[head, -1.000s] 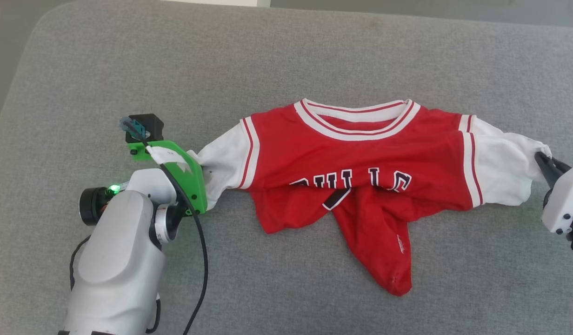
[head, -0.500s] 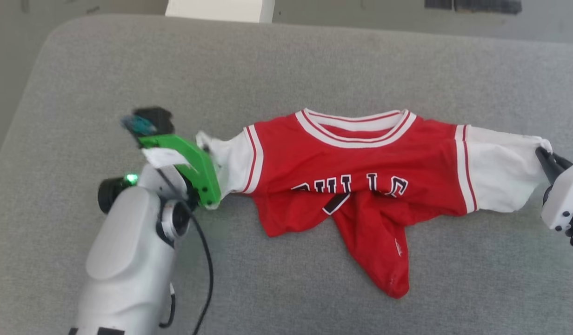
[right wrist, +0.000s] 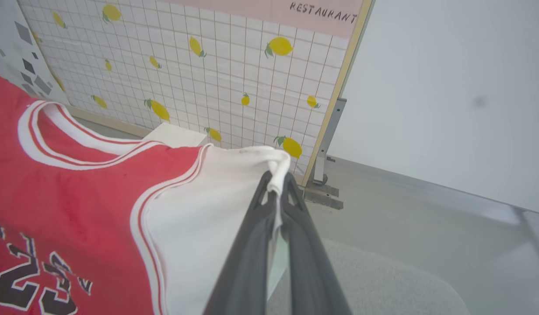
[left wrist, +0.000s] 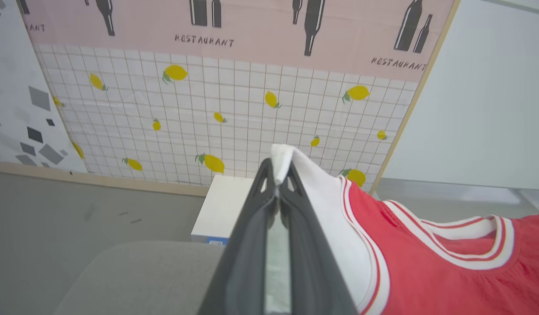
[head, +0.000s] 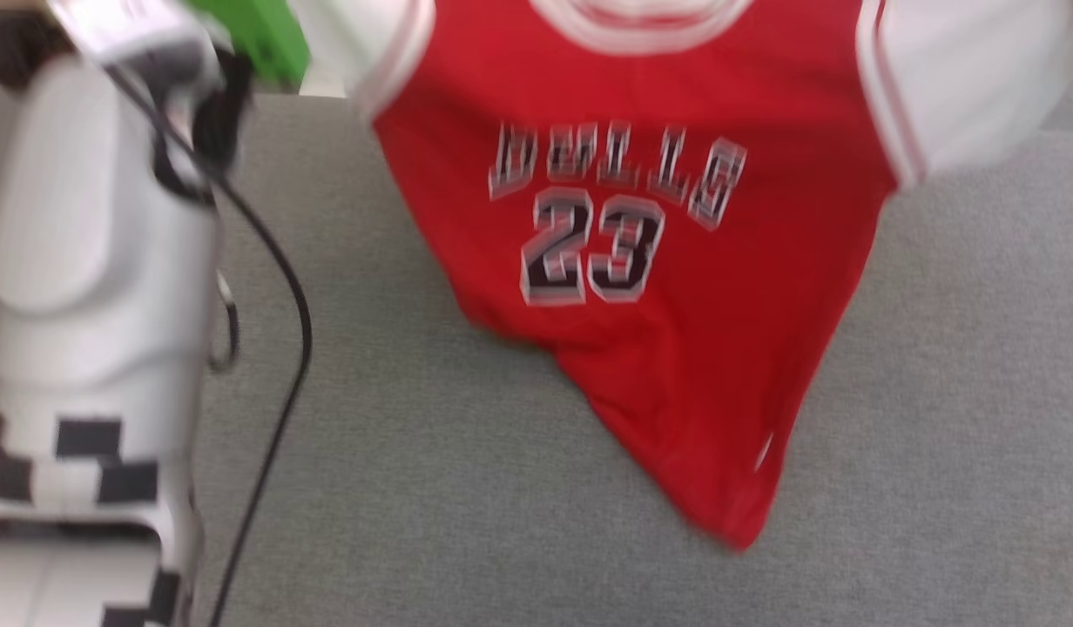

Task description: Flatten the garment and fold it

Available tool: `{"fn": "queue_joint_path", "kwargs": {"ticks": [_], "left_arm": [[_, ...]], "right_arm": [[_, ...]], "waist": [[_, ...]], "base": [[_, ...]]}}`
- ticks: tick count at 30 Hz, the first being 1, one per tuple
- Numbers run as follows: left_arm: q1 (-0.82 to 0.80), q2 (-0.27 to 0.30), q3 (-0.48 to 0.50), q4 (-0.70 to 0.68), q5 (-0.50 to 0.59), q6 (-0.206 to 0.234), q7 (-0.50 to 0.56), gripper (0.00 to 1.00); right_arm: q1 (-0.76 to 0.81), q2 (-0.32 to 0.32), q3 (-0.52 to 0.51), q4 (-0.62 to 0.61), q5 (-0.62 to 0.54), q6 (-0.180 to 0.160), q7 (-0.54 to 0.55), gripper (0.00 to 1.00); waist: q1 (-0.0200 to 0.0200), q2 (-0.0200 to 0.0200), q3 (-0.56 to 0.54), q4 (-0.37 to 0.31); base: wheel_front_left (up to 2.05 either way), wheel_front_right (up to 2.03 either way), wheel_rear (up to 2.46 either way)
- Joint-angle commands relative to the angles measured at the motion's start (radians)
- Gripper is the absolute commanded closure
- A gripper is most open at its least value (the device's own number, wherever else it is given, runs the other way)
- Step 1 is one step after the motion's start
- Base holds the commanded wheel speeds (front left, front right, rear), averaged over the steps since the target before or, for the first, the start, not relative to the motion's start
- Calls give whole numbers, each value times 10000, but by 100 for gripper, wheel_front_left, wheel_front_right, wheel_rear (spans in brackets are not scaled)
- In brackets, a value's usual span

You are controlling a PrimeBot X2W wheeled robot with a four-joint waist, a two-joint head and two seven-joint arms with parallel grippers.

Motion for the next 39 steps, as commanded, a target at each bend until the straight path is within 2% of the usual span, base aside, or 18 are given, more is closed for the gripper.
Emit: {"fn": "queue_joint_path", "kwargs": {"ticks": [1, 7, 12, 19, 25, 29, 34, 39], "left_arm": [[-647, 29, 31, 56, 186, 97, -249, 100], [-2980, 329, -295, 570, 1092, 358, -621, 100], [-4466, 538, -247, 815, 1691, 779, -1730, 100], [-5061, 434, -70, 1393, 1559, 804, -2777, 100], [-3820, 240, 302, 1864, 817, 481, -3477, 100], [-2239, 142, 444, 1969, 360, 122, -3969, 100], [433, -24, 454, 1680, -43, -190, -4450, 100], [3462, -323, 612, 729, -570, -195, -4721, 100]], "right_arm": [[-759, 77, 86, 271, 24, -17, 4, 100], [-3726, 250, 864, 1464, -383, -17, -405, 100], [-5582, 620, 1054, 2297, -875, -17, -1794, 100], [-6367, 818, 1045, 3444, -966, -17, -3089, 100], [-5394, 398, 1360, 3875, -281, -17, -3684, 100], [-3980, 68, 1469, 3817, 493, -17, -4251, 100], [-1125, -77, 1520, 3447, 1640, -17, -4781, 100], [1810, 11, 1054, 2837, 2467, -17, -5210, 100]], "waist": [[0, -1, 361, -273], [0, -1, 1148, -618], [0, -1, 1677, -840], [0, -1, 1993, -787], [0, -1, 1812, -556], [0, -1, 1303, -439], [0, -1, 298, -295], [0, -1, -566, -230]], "base": [[0, 0, 0], [0, 0, 0], [0, 0, 0], [0, 0, 0], [0, 0, 0], [0, 0, 0], [0, 0, 0], [0, 0, 0]]}}
